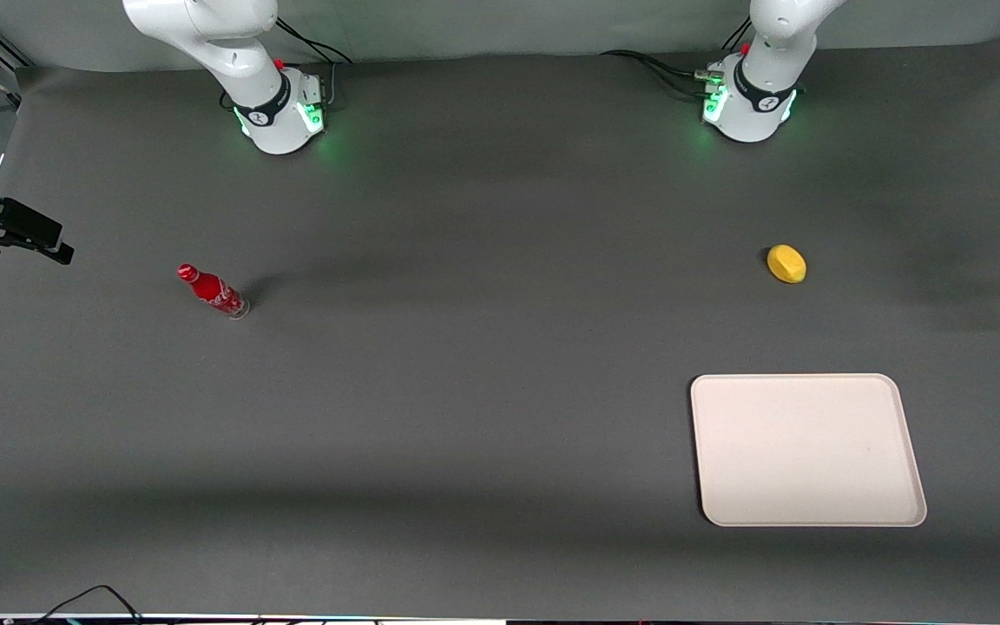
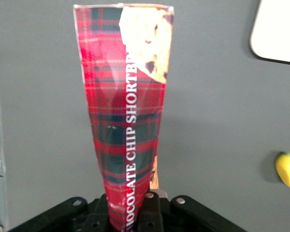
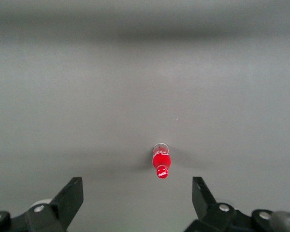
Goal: Place red cookie box on tray
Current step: 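Carry the held box over the white tray with the left gripper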
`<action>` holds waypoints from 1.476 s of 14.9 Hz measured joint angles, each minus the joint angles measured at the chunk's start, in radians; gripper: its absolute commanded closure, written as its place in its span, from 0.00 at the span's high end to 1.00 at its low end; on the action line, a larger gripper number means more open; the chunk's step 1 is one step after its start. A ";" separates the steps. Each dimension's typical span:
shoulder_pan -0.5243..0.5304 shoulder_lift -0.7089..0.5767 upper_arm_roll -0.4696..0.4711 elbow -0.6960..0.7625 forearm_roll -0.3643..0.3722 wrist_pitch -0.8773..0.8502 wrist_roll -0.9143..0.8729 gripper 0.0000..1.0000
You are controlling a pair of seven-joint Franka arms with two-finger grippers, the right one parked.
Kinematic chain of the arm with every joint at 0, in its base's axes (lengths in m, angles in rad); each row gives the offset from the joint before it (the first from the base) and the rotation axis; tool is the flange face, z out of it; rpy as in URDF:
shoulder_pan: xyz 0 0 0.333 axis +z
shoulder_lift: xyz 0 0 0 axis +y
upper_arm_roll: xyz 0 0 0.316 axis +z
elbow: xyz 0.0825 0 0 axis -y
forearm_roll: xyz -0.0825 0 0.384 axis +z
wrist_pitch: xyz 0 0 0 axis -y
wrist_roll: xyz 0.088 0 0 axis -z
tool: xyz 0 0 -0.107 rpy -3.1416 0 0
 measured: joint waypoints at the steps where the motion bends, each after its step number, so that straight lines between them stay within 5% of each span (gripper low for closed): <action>1: -0.003 -0.027 -0.010 0.001 0.008 -0.023 0.004 0.00; 13: -0.044 0.007 -0.319 0.010 0.055 0.021 0.093 0.00; 22: -0.147 0.313 -0.324 0.128 0.055 0.190 -0.316 0.00</action>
